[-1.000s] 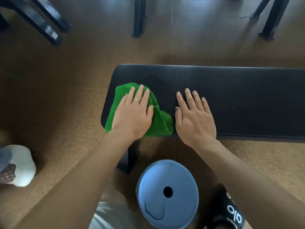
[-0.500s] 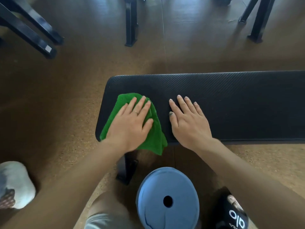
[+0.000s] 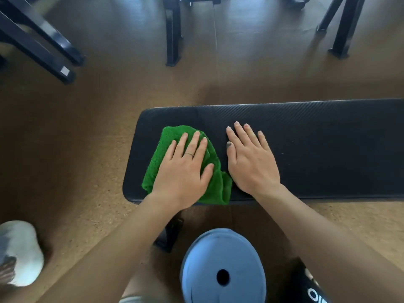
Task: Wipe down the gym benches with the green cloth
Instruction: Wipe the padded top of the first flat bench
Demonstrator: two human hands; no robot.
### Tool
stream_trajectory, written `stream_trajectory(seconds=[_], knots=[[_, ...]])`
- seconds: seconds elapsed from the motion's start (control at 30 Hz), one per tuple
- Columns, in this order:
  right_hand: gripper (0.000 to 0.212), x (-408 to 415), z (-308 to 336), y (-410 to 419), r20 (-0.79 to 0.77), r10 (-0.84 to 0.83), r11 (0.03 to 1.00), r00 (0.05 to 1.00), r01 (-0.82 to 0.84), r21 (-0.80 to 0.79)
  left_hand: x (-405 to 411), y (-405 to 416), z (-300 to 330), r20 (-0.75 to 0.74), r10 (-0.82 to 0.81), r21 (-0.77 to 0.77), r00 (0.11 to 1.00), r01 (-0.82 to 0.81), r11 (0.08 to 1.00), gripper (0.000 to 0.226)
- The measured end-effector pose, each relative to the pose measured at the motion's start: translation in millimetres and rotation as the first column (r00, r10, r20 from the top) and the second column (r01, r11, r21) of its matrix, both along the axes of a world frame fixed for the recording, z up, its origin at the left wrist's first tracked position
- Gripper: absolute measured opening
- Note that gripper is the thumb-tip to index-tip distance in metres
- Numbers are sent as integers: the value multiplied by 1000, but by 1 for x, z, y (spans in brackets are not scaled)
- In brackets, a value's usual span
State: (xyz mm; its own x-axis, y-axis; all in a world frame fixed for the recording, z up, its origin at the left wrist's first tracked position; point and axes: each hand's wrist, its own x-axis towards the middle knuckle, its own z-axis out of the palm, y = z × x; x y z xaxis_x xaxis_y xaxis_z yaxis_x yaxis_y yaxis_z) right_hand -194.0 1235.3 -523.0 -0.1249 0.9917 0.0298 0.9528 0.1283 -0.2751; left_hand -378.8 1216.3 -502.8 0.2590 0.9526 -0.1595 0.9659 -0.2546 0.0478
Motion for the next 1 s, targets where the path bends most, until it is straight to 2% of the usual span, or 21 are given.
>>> stream_trajectory(seconds=[0.07,0.17,0.37,0.43,0.53,0.63,0.7,0.8,1.0], knots=[[62,-2,0,0,-42,-23,1000,999,24,21,-2,-3,0,5,-18,-17,1000,18,1000,74],[63,-4,-1,3,-56,-32,999,998,33,20,1,42,-2,11,-13,12,1000,13,1000,68],[61,-2,-3,8,-49,-42,998,998,44,46,24,129,-11,43,97,47,994,-99,994,64],[60,0,-2,8,-61,-34,998,998,37,42,29,116,-9,54,103,47,993,-106,993,65],[56,3,1,4,-61,-32,999,998,33,16,11,56,-5,39,69,27,997,-70,997,69],[56,2,1,3,-55,-31,1000,998,31,-4,-28,-11,0,8,124,6,992,-124,992,74],[57,0,1,2,-42,-33,999,999,33,-5,-48,-22,1,-14,179,-9,984,-179,984,71],[57,0,0,5,-36,-44,999,998,45,6,-52,15,-3,-16,230,2,973,-230,973,63],[56,-1,-5,8,-13,-62,997,998,62,34,-61,122,-7,73,417,-11,906,-417,909,62]])
